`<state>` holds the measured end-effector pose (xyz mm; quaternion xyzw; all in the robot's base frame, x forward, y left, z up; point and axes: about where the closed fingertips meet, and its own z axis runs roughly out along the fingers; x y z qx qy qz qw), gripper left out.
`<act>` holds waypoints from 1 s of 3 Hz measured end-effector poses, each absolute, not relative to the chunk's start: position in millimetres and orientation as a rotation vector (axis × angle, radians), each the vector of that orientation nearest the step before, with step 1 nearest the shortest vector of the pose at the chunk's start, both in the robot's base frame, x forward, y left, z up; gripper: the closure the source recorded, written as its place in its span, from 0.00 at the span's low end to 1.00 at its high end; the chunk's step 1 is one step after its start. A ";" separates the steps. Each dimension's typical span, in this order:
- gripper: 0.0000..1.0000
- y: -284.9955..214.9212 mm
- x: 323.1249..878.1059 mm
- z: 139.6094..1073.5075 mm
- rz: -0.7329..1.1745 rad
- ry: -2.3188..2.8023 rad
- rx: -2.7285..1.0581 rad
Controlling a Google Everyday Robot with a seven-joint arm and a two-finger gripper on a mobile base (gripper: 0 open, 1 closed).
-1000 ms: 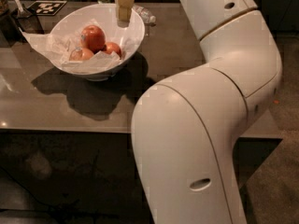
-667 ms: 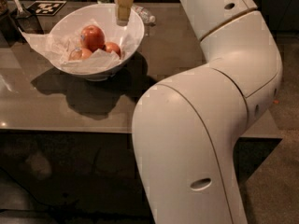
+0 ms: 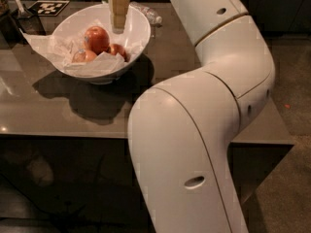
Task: Pick apple from white bowl
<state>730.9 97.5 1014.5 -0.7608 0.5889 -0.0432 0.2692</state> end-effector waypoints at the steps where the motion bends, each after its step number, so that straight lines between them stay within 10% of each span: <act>1: 0.00 124.0 732.8 990.6 -0.069 1.533 -2.128; 3: 0.00 134.5 745.6 958.1 -0.005 1.507 -2.151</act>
Offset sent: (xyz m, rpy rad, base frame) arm -0.0039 0.0275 -0.0303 -0.0451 0.0876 0.1115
